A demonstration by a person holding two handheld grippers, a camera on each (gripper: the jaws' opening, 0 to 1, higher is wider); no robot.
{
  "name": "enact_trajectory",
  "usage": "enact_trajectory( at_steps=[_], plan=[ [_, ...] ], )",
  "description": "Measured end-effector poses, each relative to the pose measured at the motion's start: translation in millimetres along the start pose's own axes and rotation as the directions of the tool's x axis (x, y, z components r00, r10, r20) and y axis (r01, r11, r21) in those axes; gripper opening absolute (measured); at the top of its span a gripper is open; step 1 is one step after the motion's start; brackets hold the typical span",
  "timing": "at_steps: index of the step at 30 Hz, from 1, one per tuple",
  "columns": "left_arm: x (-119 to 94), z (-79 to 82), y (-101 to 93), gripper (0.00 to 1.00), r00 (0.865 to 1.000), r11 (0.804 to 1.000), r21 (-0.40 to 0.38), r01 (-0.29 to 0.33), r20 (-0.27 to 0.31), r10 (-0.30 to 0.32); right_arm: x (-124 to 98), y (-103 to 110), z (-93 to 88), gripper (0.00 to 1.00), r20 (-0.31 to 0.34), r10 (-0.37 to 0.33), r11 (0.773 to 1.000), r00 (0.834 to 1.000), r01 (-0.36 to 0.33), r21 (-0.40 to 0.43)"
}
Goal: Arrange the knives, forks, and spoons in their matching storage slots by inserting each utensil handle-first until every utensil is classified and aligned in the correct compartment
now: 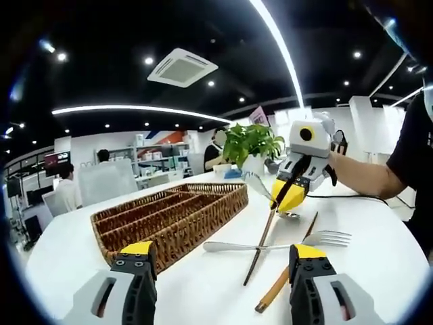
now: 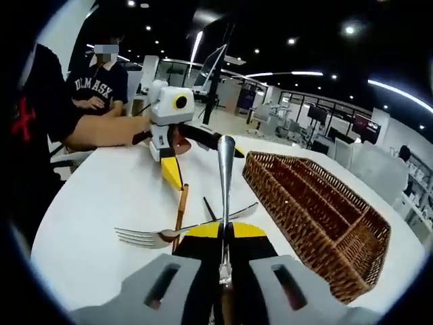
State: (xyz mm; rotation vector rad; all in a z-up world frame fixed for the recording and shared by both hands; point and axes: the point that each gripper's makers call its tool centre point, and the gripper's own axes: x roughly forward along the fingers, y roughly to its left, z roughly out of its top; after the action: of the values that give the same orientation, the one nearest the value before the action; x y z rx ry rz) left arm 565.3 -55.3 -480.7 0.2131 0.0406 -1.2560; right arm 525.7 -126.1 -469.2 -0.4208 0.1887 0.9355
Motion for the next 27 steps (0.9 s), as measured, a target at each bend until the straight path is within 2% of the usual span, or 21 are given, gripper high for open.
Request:
enact_trajectory(
  at_steps=[4,7,10,13,14,16,17,18,19,21,23,27],
  plan=[
    [1.3,2.6,-4.0,0.84,1.0,1.0,-0.009,0.013,0.012,-0.013,-3.0,0.6,17.8,0.02,0.083,0.004,1.0,0.997,-0.004,0.007],
    [3.9,7.5,-10.0,0.82,0.999,0.999,-0.016,0.032,0.031,-0.031,-4.7,4.0,26.2,0.02,0.111,-0.001,1.0,0.994,0.002,-0.005],
    [9.3,16.1,-20.9,0.81,0.996,0.996,-0.052,0.07,0.064,-0.067,-6.1,6.3,31.8,0.02,0.132,0.001,1.0,0.991,0.0,-0.007],
    [18.8,30.4,-37.7,0.79,0.986,0.986,-0.101,0.13,0.113,-0.119,-8.7,8.1,42.4,0.02,0.18,0.004,1.0,0.984,-0.005,0.002],
    [21.8,32.3,-40.5,0.77,0.986,0.986,-0.092,0.137,0.109,-0.127,-9.6,8.8,44.5,0.02,0.19,0.006,1.0,0.982,-0.007,0.004],
    [30.9,34.3,-48.1,0.7,0.988,0.99,-0.035,0.14,0.067,-0.137,-10.8,10.5,50.9,0.02,0.221,0.014,1.0,0.975,-0.018,0.014],
    [35.7,36.4,-53.2,0.65,0.987,0.989,-0.004,0.149,0.055,-0.148,-11.1,15.0,57.7,0.02,0.256,0.032,0.999,0.966,-0.04,0.025],
    [38.4,40.2,-57.7,0.59,0.985,0.987,-0.008,0.16,0.07,-0.159,-11.0,16.4,59.2,0.02,0.263,0.038,0.999,0.964,-0.047,0.028],
    [40.9,46.5,-65.9,0.57,0.976,0.98,-0.031,0.197,0.102,-0.193,-10.2,18.9,61.2,0.02,0.272,0.047,0.998,0.961,-0.056,0.028],
    [43.5,51.9,-74.1,0.52,0.966,0.971,-0.067,0.23,0.133,-0.22,-8.5,23.2,62.9,0.01,0.275,0.058,0.998,0.96,-0.067,0.022],
    [43.9,50.2,-76.3,0.45,0.967,0.972,-0.046,0.229,0.124,-0.222,-6.5,27.3,64.8,0.01,0.284,0.07,0.997,0.956,-0.077,0.014],
    [42.0,49.8,-82.1,0.19,0.961,0.968,-0.022,0.251,0.122,-0.246,-5.0,30.0,67.2,0.0,0.292,0.076,0.996,0.953,-0.084,0.012]
  ],
)
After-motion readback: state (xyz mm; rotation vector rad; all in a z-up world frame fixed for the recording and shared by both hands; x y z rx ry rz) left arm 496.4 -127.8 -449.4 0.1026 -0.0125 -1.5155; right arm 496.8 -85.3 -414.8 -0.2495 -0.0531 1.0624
